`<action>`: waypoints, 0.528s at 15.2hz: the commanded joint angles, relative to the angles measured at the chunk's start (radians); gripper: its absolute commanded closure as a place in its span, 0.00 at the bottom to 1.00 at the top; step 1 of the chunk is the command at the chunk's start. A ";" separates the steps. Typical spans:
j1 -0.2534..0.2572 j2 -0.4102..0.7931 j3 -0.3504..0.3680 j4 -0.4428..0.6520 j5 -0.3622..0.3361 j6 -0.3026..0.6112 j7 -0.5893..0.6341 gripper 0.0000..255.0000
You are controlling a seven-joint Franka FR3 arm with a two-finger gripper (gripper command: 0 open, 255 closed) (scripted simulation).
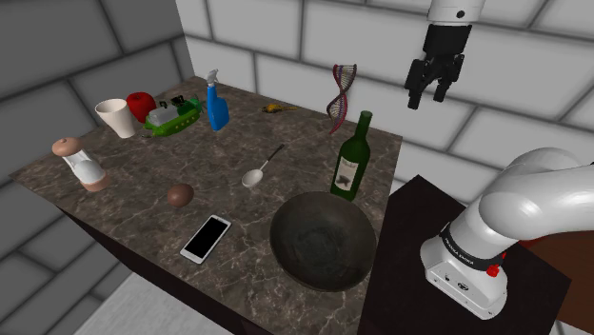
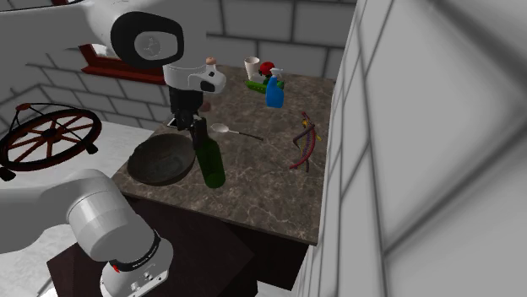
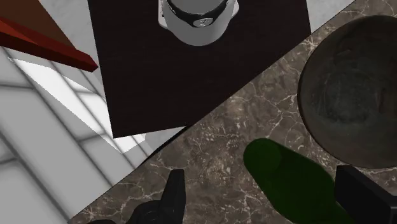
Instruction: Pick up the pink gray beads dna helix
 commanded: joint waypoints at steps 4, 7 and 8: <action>0.006 0.076 -0.057 0.021 -0.043 0.078 -0.109 0.00; 0.015 0.162 -0.111 0.056 -0.072 0.153 -0.215 0.00; 0.019 0.192 -0.128 0.070 -0.079 0.177 -0.251 0.00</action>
